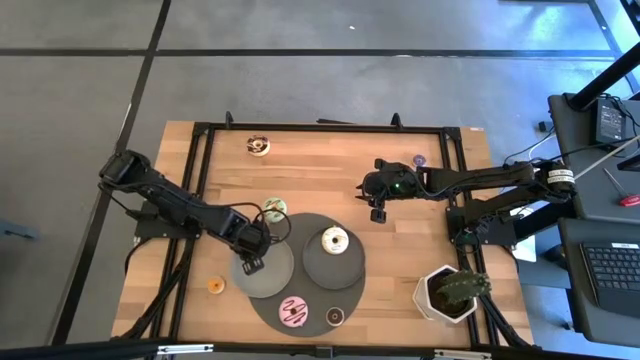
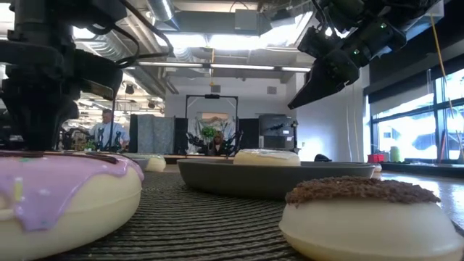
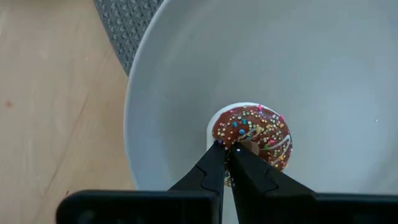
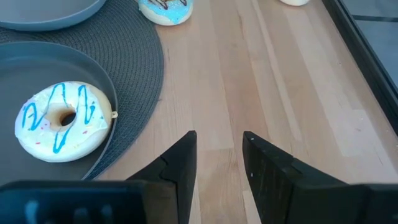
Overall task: Pick & Place donuts
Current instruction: Put the small brown donut on the gray plate, then put the small orange donut on the gray plate
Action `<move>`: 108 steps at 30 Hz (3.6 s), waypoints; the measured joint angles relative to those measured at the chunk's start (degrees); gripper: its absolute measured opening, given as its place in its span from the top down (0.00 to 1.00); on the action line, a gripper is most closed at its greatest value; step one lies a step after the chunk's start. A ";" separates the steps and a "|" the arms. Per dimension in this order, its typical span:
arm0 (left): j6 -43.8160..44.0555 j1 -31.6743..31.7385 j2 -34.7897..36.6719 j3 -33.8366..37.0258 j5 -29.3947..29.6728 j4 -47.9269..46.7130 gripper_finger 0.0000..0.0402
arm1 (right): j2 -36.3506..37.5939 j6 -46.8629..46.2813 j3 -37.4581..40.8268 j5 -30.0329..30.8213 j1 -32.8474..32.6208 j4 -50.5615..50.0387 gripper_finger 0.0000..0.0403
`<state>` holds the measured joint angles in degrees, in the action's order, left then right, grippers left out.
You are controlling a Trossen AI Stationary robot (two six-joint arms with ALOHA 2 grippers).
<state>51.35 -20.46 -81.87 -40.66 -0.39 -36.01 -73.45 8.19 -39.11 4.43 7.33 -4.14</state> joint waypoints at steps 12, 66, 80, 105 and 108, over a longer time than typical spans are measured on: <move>0.04 1.17 0.00 -0.13 -3.89 1.50 0.97 | 0.00 -0.03 0.00 0.00 0.00 0.00 0.67; 48.04 -31.09 3.23 -6.27 -0.63 -13.50 0.73 | 0.02 -0.27 0.04 0.02 0.00 -0.08 0.67; 59.08 -32.71 2.71 -6.23 1.97 -14.11 0.75 | 0.02 -0.61 0.04 0.00 0.00 0.15 0.67; 59.22 -32.73 -6.12 -6.21 -2.24 -14.41 0.80 | 0.02 -0.51 0.04 0.00 0.00 1.01 0.67; 58.30 -32.69 -6.12 -6.21 -2.97 -13.85 0.83 | 0.02 -0.39 0.04 0.00 -0.01 1.01 0.67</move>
<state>109.65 -53.15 -87.99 -46.87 -3.35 -49.86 -73.43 7.80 -39.07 4.43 7.32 -3.14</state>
